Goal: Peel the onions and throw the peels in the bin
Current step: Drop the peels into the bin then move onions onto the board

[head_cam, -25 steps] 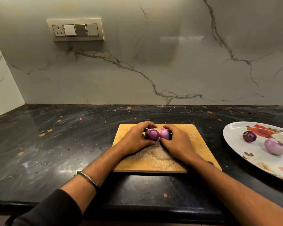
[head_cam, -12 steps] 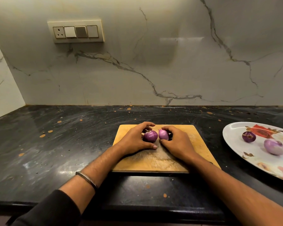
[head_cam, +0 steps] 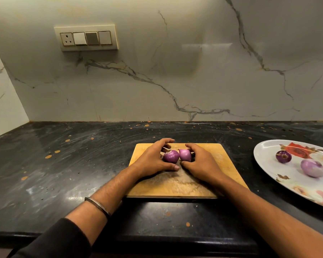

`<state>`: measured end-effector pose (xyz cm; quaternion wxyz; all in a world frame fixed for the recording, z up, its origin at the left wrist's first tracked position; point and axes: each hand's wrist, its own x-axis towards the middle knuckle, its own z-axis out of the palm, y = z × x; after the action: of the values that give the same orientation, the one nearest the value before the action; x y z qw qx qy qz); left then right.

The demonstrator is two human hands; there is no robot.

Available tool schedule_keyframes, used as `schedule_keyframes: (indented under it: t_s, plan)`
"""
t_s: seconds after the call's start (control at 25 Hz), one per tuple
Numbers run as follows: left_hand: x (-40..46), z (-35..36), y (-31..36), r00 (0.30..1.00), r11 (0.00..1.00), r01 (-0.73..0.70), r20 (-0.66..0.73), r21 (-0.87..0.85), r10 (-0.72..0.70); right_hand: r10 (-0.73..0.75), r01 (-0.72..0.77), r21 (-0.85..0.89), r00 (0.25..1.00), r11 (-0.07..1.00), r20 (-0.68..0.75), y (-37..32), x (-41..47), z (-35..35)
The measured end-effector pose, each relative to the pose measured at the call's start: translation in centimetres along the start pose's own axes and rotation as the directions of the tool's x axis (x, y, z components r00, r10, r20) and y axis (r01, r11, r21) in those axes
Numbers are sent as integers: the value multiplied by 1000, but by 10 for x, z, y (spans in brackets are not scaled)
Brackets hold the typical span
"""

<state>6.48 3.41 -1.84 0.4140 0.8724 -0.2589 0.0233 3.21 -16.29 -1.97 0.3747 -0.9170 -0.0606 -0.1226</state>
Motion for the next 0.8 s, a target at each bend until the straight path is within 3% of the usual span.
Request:
schedule_keyframes:
  t_s: [0.16, 0.36, 0.8]
  plan:
    - [6, -4, 22, 995, 999, -45, -95, -11, 44, -18, 17, -13, 1000, 1000, -18, 1, 1, -14]
    - [39, 15, 70, 988, 990, -135, -69, 45, 138, -8, -1, -109, 997, 994, -78, 22, -7, -67]
    - [137, 178, 188, 921, 915, -345, 266, 211, 286, 215, -339, -364, 915, 867, -340, 149, -66, -221]
